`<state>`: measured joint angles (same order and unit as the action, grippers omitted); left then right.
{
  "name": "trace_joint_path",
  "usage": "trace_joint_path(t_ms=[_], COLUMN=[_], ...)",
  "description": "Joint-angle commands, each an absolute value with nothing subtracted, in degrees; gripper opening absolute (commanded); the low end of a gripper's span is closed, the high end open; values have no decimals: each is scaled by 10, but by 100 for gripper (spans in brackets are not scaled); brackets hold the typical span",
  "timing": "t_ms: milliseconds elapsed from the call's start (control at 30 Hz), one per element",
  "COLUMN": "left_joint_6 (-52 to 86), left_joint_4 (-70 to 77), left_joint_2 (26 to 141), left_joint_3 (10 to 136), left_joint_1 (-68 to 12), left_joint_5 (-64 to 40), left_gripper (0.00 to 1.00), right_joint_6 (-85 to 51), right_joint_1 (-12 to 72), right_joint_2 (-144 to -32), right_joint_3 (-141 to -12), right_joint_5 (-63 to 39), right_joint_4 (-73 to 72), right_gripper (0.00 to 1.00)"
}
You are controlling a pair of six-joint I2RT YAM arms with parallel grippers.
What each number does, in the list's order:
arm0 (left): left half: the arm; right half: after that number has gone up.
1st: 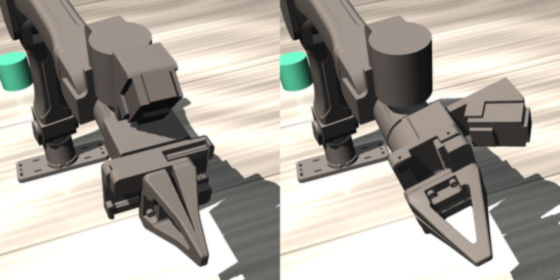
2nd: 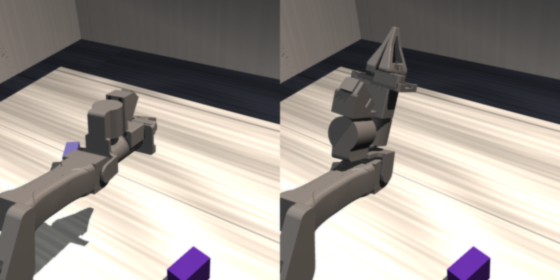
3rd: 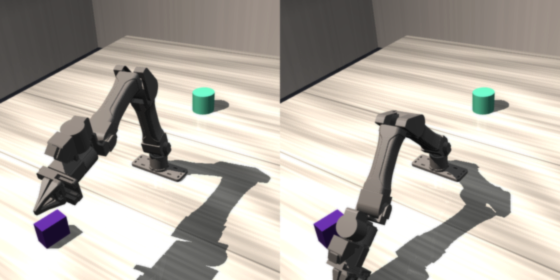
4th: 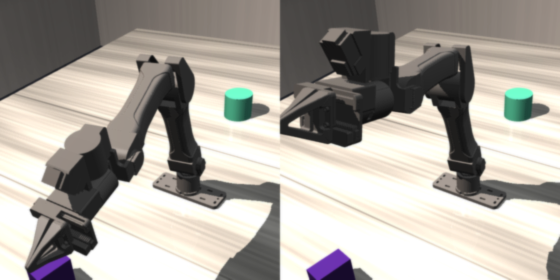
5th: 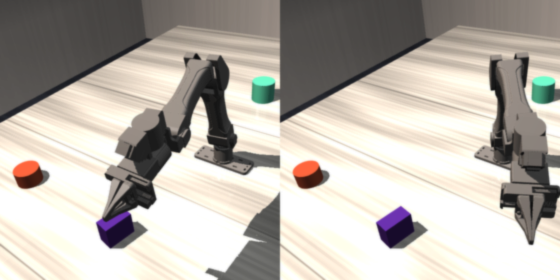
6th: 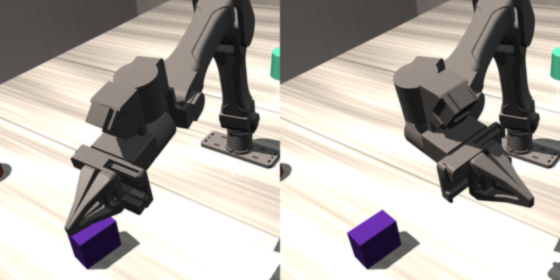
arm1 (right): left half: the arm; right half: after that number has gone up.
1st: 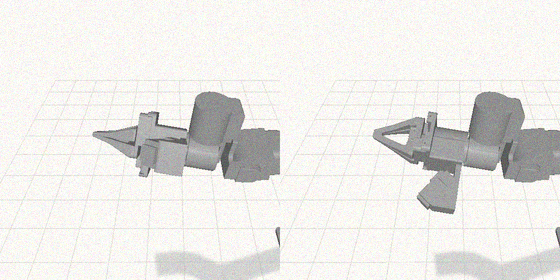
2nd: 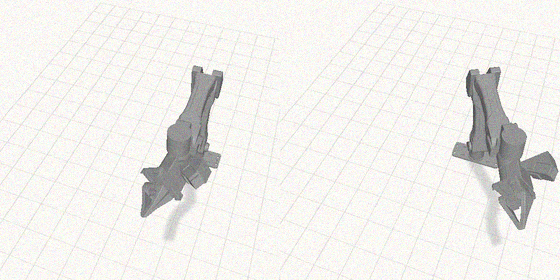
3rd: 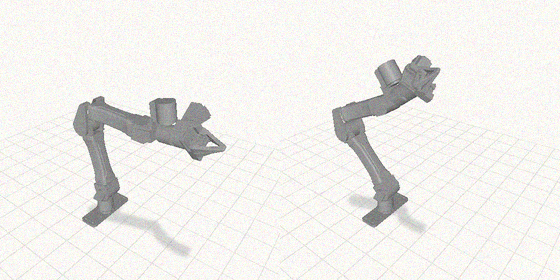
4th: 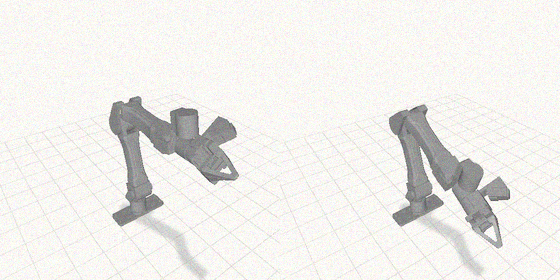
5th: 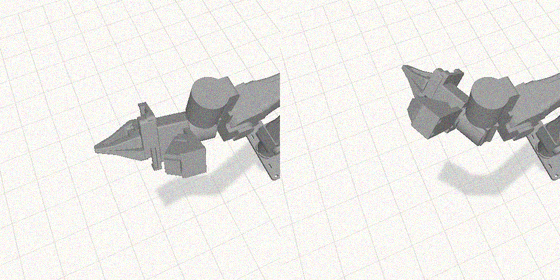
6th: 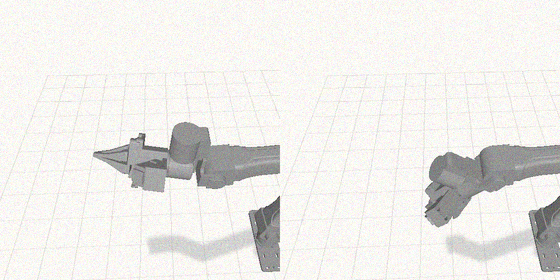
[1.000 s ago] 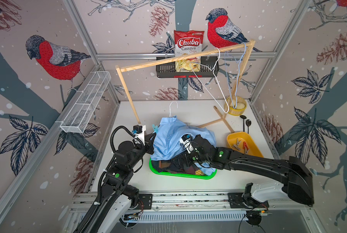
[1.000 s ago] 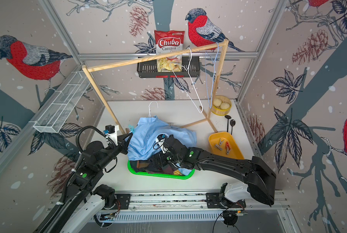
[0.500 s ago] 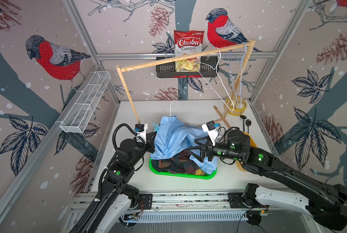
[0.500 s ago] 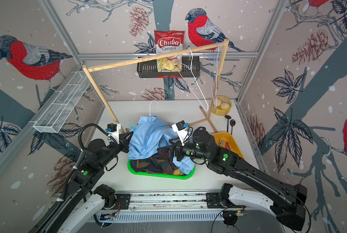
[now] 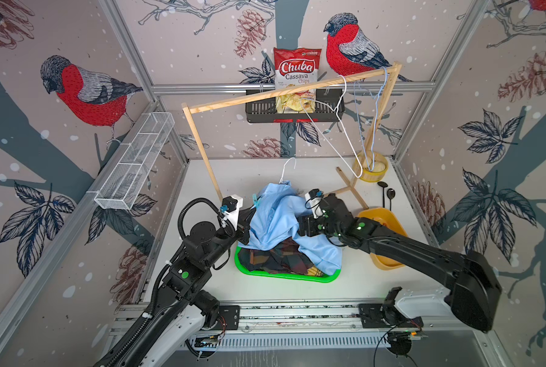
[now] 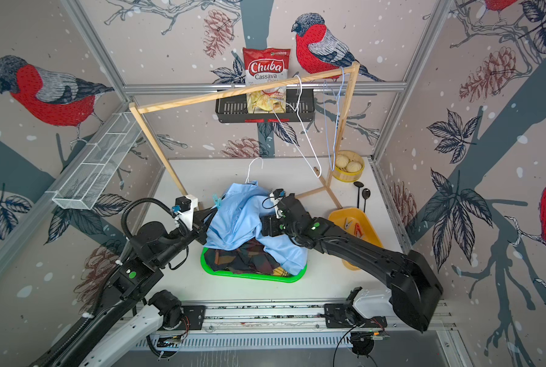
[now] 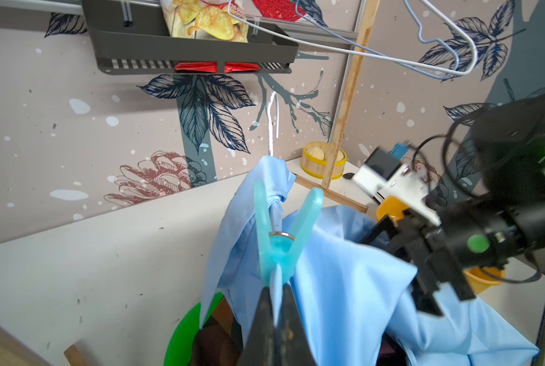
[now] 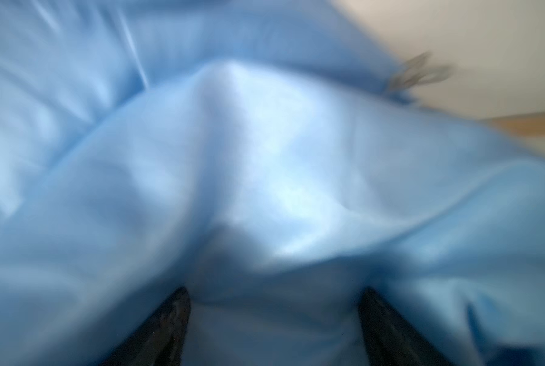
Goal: Remove the clothespins securing long-sleeve shirts to the hanger
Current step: Place the long-sleeve shirt at the bin.
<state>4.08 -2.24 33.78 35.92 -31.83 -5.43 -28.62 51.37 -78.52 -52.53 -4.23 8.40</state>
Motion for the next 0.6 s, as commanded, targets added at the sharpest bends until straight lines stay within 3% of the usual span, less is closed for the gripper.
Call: trace_joint_path(t_ms=[0,200,333,567], left_joint_6=[12,-11,-28,-63], left_joint_4=[46,48,50,47], left_joint_2=[349,385,401,422], left_joint_3=[372,394,401,410], left_joint_1=[-334,-375,-405,-454], left_joint_5=[-45,-15,4,67], left_gripper=[0,0,0,0], right_joint_6=[-306,-361,-370,-382], right_joint_1=[543,553,543,518], right_joint_2=[-846,-896,-826,-679], right_joint_3=[-515,-466,-441,-453], right_joint_5=[-22,1,12,17], right_joint_4=[35,-30,-33,100], right_gripper=[84,86,100,100])
